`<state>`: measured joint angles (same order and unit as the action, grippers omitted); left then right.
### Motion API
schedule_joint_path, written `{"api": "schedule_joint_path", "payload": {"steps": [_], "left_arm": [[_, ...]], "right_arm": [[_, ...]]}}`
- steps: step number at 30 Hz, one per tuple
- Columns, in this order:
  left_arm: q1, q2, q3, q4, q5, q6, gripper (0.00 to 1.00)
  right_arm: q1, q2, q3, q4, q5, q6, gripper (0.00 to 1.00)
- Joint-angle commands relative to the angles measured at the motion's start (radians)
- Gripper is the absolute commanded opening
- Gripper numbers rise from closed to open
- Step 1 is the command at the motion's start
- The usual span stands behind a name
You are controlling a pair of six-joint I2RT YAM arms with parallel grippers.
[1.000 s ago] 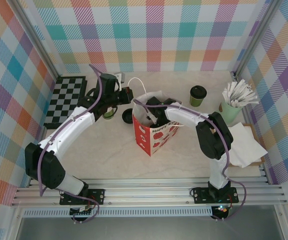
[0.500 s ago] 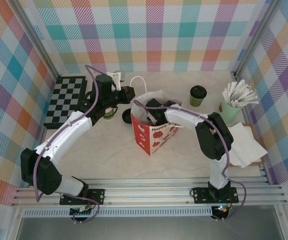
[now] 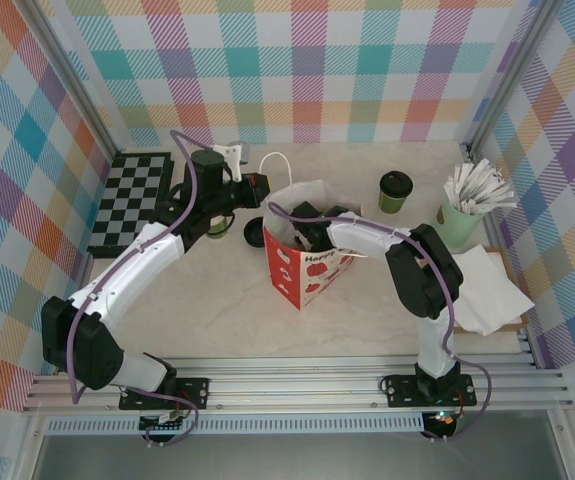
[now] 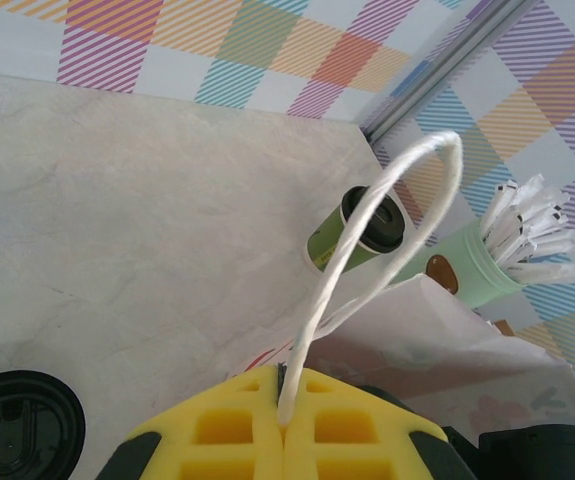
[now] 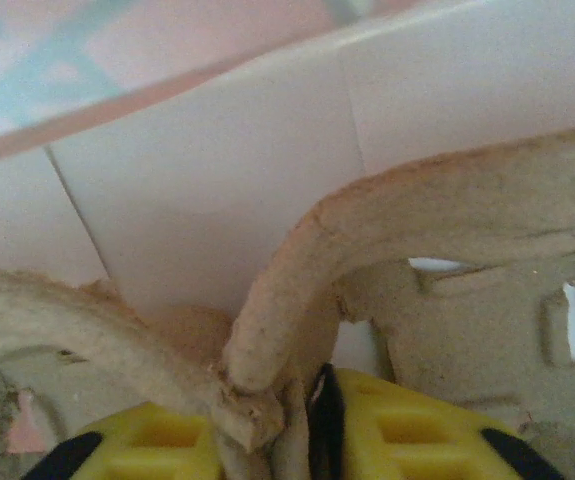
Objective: Pack the takeout coffee
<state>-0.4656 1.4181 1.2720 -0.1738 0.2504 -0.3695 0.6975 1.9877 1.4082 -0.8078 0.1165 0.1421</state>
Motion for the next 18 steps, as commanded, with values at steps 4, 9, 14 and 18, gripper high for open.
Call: {"api": "schedule_joint_path", "payload": {"steps": [4, 9, 14, 18], "left_arm": [[0.005, -0.018, -0.019, 0.016, 0.015, 0.063, 0.0], [0.005, -0.021, -0.015, 0.007, 0.026, 0.09, 0.0], [0.004, -0.025, -0.01, -0.006, 0.032, 0.124, 0.0], [-0.007, -0.02, -0.011, -0.007, 0.065, 0.158, 0.0]], "right_arm": [[-0.005, -0.068, 0.023, -0.011, -0.003, 0.019, 0.4], [-0.006, -0.115, 0.035, -0.019, -0.005, 0.015, 0.59], [-0.005, -0.173, 0.041, -0.015, -0.053, 0.03, 0.72], [-0.005, -0.207, 0.05, -0.021, -0.063, 0.05, 0.76]]}}
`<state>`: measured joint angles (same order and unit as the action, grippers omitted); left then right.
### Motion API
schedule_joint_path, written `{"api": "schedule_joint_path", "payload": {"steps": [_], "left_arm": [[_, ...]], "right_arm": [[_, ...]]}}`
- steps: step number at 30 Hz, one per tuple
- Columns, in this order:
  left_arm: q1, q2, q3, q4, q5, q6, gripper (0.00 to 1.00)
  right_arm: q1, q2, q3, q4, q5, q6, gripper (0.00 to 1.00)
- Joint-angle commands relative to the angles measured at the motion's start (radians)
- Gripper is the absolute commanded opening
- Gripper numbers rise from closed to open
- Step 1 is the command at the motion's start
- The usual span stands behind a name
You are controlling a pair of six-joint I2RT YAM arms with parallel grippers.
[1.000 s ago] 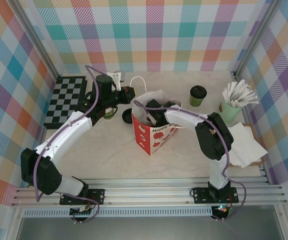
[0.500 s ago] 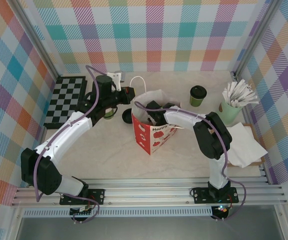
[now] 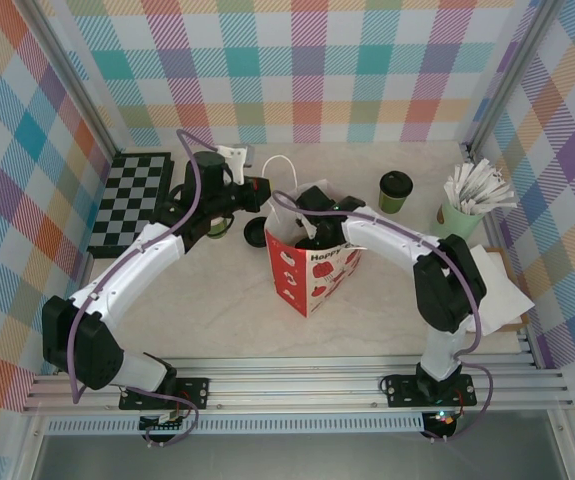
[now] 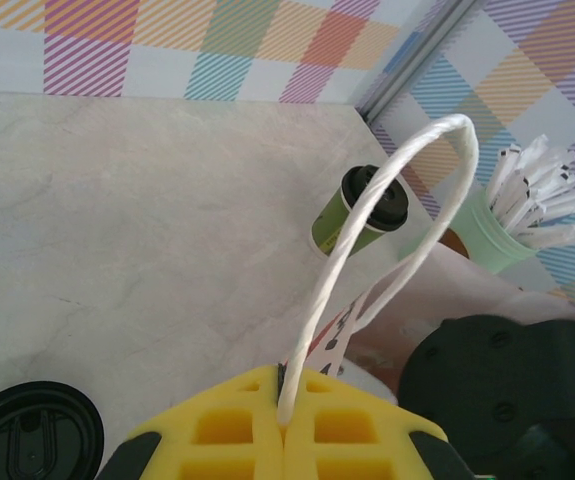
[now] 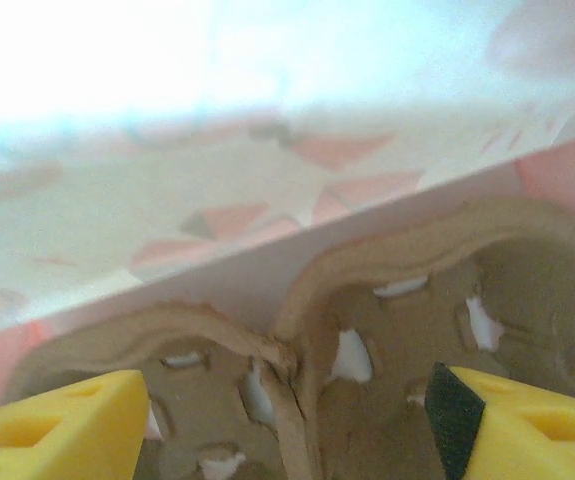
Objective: Pack the takeout coffee
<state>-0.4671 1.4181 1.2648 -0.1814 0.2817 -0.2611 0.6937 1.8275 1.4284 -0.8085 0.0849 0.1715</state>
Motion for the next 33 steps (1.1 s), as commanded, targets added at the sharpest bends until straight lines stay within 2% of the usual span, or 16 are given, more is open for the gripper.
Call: {"api": "schedule_joint_path", "payload": {"steps": [1, 5, 10, 14, 23, 26, 30, 33], "left_arm": [[-0.01, -0.018, -0.004, 0.0, 0.037, 0.059, 0.0], [-0.03, -0.012, -0.003, 0.003, 0.032, 0.08, 0.0], [-0.041, -0.009, 0.001, 0.012, 0.022, 0.095, 0.0], [-0.041, -0.008, 0.005, 0.013, 0.019, 0.104, 0.0], [-0.041, -0.003, 0.019, -0.009, -0.012, 0.109, 0.0], [-0.041, -0.005, 0.021, -0.013, -0.021, 0.111, 0.0], [-0.039, -0.006, 0.026, -0.016, -0.027, 0.114, 0.0], [-0.039, -0.003, 0.031, -0.018, -0.024, 0.114, 0.0]], "right_arm": [[0.0, -0.055, 0.033, -0.021, -0.036, 0.031, 0.77], [0.0, -0.071, 0.066, -0.045, -0.083, 0.09, 0.76], [0.0, -0.088, 0.067, -0.05, -0.041, 0.184, 0.75], [0.002, -0.089, 0.105, -0.084, -0.04, 0.177, 0.72], [0.01, -0.072, 0.082, -0.138, 0.019, 0.056, 0.25], [0.01, -0.064, 0.059, -0.142, 0.042, 0.035, 0.12], [0.01, -0.039, 0.024, -0.135, 0.047, 0.012, 0.01], [0.01, -0.018, -0.003, -0.119, 0.048, 0.004, 0.0]]}}
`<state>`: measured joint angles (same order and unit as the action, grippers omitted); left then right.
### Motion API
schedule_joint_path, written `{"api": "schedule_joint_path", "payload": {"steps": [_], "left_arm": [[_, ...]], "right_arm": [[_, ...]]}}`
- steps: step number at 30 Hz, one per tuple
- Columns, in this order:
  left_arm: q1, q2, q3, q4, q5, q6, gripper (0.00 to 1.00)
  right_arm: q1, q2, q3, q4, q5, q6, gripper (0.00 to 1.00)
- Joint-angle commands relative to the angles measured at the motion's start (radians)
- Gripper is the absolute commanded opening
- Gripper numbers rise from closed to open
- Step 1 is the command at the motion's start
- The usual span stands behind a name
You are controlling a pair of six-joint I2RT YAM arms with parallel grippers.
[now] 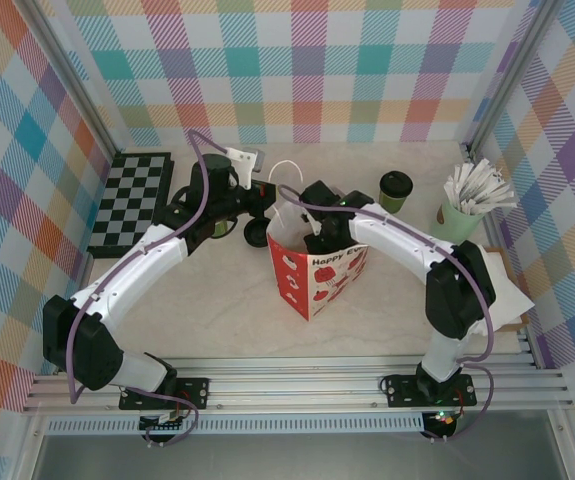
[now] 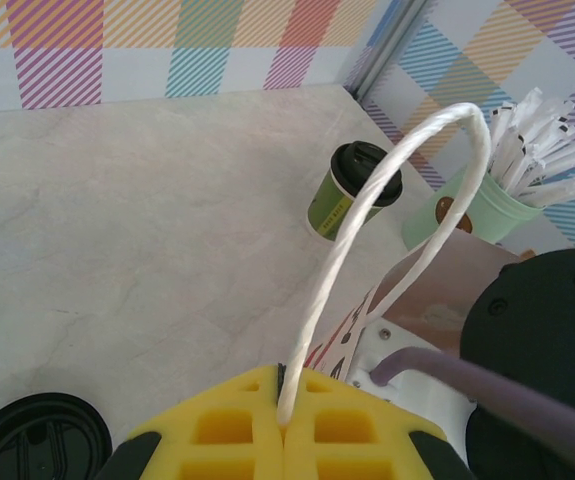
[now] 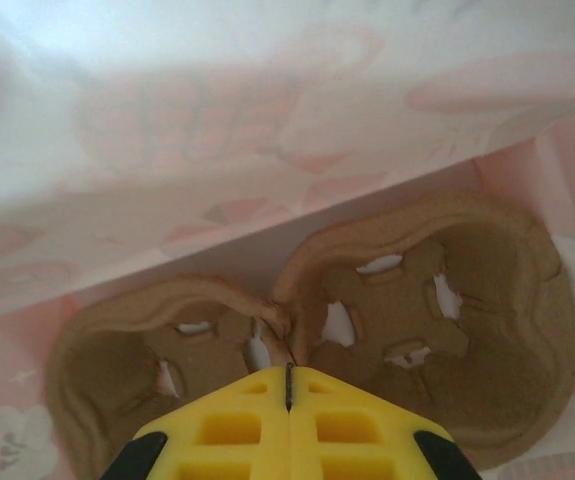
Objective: Pack the takeout coffee
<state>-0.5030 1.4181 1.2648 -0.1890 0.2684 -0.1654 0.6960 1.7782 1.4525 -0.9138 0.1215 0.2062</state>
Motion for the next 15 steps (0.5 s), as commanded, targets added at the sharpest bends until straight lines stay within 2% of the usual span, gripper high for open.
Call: {"api": "schedule_joint_path", "payload": {"steps": [1, 15], "left_arm": [[-0.003, 0.0, 0.032, -0.012, -0.009, 0.02, 0.0], [-0.003, 0.015, 0.044, -0.015, 0.008, 0.007, 0.0]], "right_arm": [[0.007, 0.038, -0.035, -0.008, 0.008, -0.035, 0.0], [0.016, 0.142, -0.07, -0.002, 0.012, -0.064, 0.0]]}}
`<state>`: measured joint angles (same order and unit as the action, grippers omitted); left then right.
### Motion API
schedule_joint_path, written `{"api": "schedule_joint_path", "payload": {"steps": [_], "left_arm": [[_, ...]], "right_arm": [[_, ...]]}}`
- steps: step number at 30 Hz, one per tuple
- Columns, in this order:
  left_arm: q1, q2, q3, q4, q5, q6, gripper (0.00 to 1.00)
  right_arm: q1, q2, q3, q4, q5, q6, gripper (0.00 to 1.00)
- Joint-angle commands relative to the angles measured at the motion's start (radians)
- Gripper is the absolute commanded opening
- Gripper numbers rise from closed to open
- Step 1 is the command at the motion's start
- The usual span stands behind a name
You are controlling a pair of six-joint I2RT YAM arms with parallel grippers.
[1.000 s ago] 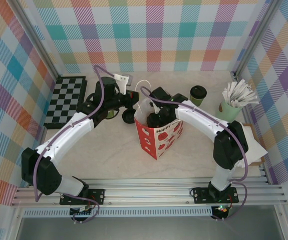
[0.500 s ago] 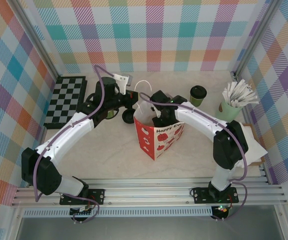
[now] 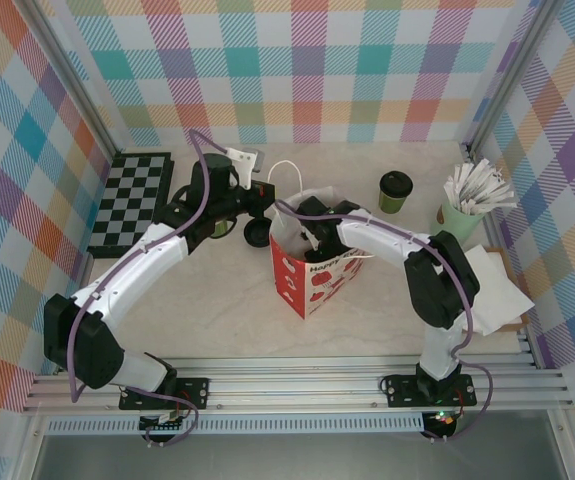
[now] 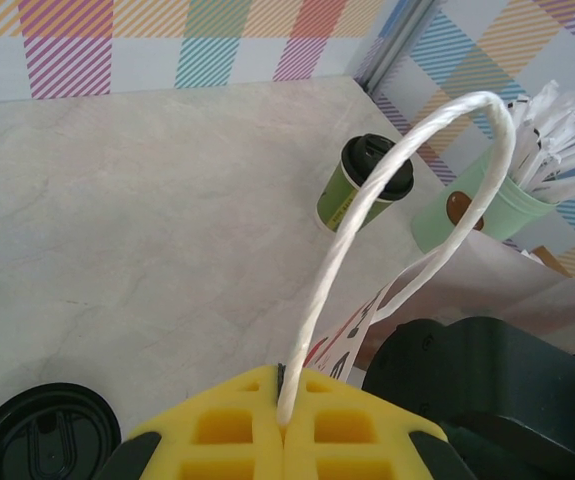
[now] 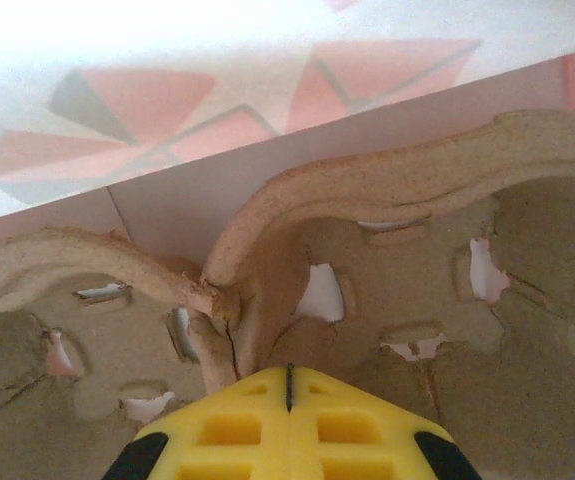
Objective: Pack the takeout coffee
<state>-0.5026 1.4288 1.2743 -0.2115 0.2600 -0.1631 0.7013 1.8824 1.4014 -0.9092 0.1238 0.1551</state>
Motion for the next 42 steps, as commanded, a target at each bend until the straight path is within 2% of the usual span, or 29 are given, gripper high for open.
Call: {"api": "schedule_joint_path", "payload": {"steps": [1, 10, 16, 24, 37, 42], "left_arm": [[-0.004, 0.004, 0.034, 0.009, 0.018, 0.005, 0.0], [-0.004, 0.006, 0.032, 0.001, 0.045, 0.001, 0.0], [-0.004, 0.004, 0.028, 0.0, 0.051, 0.0, 0.0], [-0.004, 0.001, 0.019, 0.001, 0.054, 0.003, 0.0], [-0.004, 0.01, 0.027, -0.019, 0.07, 0.004, 0.0], [-0.004, 0.007, 0.03, -0.022, 0.07, 0.006, 0.0]], "right_arm": [[0.012, 0.046, -0.02, -0.004, 0.015, -0.01, 0.0], [0.021, 0.075, -0.028, 0.036, 0.093, 0.035, 0.0], [0.026, 0.006, -0.057, 0.104, 0.099, 0.043, 0.0], [0.033, -0.045, -0.085, 0.1, 0.104, 0.006, 0.02], [0.035, 0.097, -0.078, 0.103, 0.134, 0.061, 0.01], [0.037, 0.017, -0.048, 0.08, 0.115, 0.045, 0.03]]}}
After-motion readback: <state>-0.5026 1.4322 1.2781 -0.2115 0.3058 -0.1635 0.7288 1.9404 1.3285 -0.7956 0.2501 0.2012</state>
